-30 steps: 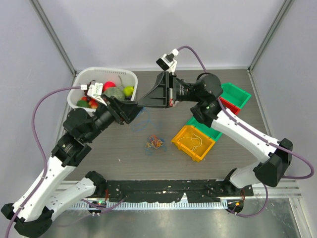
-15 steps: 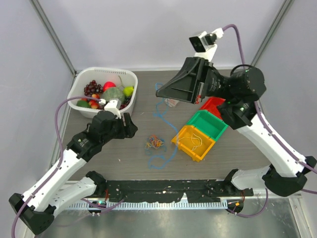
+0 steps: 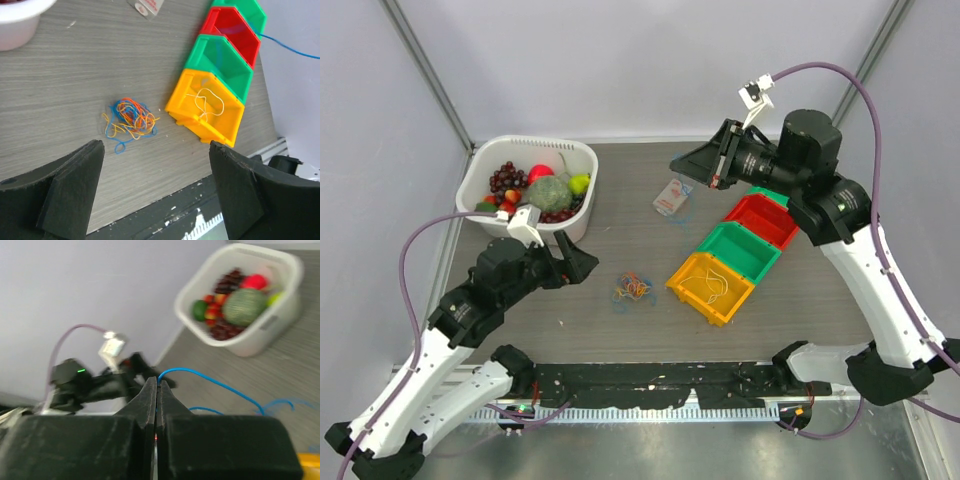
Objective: Untangle the cables
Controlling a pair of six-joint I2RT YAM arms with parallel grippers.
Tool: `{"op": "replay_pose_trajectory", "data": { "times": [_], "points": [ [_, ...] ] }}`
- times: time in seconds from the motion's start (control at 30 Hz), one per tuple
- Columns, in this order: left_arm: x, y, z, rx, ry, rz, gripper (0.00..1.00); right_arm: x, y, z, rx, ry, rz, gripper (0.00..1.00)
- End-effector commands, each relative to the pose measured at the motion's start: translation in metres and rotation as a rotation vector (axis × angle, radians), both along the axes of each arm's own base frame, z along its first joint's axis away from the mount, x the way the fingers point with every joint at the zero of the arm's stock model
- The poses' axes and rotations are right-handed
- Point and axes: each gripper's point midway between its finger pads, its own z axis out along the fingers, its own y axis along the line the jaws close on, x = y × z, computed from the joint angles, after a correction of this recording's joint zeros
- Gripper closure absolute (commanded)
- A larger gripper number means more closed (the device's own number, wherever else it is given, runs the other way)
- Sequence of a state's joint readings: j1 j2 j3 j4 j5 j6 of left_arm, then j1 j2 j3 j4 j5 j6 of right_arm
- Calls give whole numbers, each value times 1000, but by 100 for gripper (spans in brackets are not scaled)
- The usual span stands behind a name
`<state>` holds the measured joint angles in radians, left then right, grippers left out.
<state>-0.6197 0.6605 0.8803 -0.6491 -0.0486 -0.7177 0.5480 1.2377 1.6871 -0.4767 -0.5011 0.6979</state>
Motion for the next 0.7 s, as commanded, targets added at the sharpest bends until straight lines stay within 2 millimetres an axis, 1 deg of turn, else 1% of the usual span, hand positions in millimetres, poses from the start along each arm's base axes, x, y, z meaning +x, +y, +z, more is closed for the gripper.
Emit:
{"op": "replay_pose_trajectory", "data": {
  "times": [0.0,0.03,0.17,0.2,0.3,0.33,0.5,0.57,0.6,0.63,0.67],
  "points": [
    [-8,-17,-1,-123,110,-10,10,42,-43,-60,-288,13,-205,99],
    [-9,-21,-4,-149,133,-15,10,50,-52,-67,-326,6,-242,99],
    [-14,-37,-20,-264,204,-36,10,68,-75,-94,-427,2,-325,99],
    [-14,-39,-22,-291,215,-33,10,71,-79,-103,-453,11,-339,99],
    [-16,-41,-31,-345,250,-7,10,81,-92,-119,-518,5,-381,99],
    [-16,-41,-31,-365,256,-2,10,84,-98,-129,-562,3,-404,99],
    [-16,-45,-29,-378,269,-12,10,85,-122,-156,-667,20,-482,99],
    [-15,-46,-29,-369,272,-16,10,84,-135,-155,-688,22,-540,99],
    [-15,-47,-30,-363,279,-18,10,82,-138,-145,-681,3,-557,99],
    [-14,-48,-31,-360,282,-23,10,81,-139,-142,-679,0,-562,99],
    [-14,-50,-31,-357,285,-29,10,80,-142,-129,-666,-19,-580,99]
  ]
}}
